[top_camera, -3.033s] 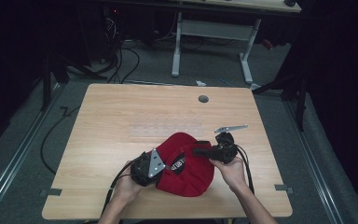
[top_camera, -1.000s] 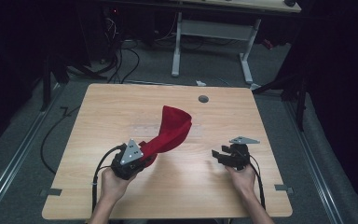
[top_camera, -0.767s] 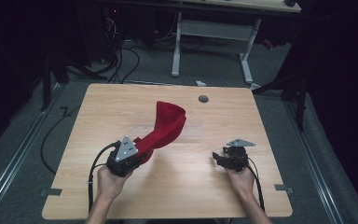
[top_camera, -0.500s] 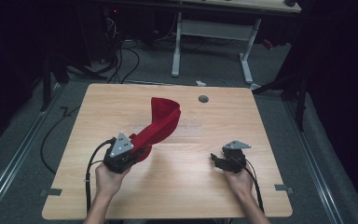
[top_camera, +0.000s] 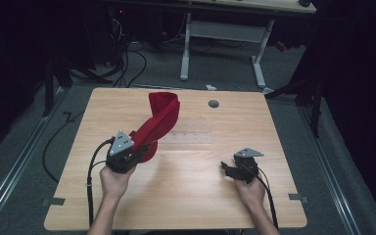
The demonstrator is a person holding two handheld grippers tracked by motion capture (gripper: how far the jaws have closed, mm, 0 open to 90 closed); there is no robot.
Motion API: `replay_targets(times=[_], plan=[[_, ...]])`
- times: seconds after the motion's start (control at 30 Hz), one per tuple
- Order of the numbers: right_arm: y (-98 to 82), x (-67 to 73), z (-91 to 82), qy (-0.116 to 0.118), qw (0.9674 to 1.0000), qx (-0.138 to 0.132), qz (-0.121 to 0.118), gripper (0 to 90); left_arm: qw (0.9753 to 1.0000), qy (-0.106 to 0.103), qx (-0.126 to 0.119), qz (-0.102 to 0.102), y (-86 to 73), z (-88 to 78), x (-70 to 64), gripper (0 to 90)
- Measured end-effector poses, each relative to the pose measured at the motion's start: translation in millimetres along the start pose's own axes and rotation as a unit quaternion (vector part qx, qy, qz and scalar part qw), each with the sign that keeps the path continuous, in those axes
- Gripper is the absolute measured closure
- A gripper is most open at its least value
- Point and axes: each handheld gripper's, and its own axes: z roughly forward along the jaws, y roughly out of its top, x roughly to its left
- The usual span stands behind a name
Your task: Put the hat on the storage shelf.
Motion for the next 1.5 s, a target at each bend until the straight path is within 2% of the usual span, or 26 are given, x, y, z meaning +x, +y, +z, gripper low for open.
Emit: replay_targets(times=[0.13, 0.23, 0.33, 0.57, 0.73, 0.93, 1.17, 1.33, 1.4, 1.5], plan=[[-0.2, 0.1, -0.1, 0.0, 1.0, 0.0, 0.0, 37.3, 0.9999, 0.009, -0.006, 0.002, 5.0, 5.7, 3.4, 85.3], [-0.2, 0.3, -0.2, 0.0, 1.0, 0.0, 0.001, 37.3, 0.9997, 0.008, -0.019, -0.014, 10.3, 6.6, 6.2, 85.3], [-0.2, 0.3, -0.1, 0.0, 1.0, 0.0, 0.001, 37.2, 0.9994, 0.012, -0.027, -0.017, 14.7, 6.4, 8.2, 85.3], [-0.2, 0.5, -0.3, 0.001, 1.0, 0.001, 0.0, 36.2, 0.9989, 0.019, -0.041, -0.005, 28.9, 6.6, 10.6, 85.2], [-0.3, 0.6, -0.2, 0.002, 1.0, 0.001, -0.001, 35.8, 0.9986, 0.029, -0.045, 0.0, 36.8, 13.0, 14.8, 85.2], [-0.3, 0.6, -0.2, 0.003, 1.0, 0.001, -0.001, 35.6, 0.9965, 0.042, -0.073, 0.002, 44.0, 19.9, 22.5, 85.3], [-0.3, 0.6, -0.2, 0.003, 1.0, 0.001, -0.001, 35.5, 0.9962, 0.056, -0.066, -0.004, 45.1, 32.6, 33.1, 85.3], [-0.3, 0.6, -0.2, 0.003, 1.0, 0.001, -0.001, 35.5, 0.9953, 0.072, -0.062, -0.018, 45.6, 41.9, 48.9, 85.3], [-0.3, 0.6, -0.2, 0.003, 1.0, 0.001, -0.001, 35.5, 0.9947, 0.079, -0.063, -0.018, 45.3, 44.2, 53.1, 85.3], [-0.2, 0.6, -0.2, 0.003, 1.0, 0.001, -0.001, 35.5, 0.9941, 0.081, -0.068, -0.024, 45.5, 47.2, 58.1, 85.3]])
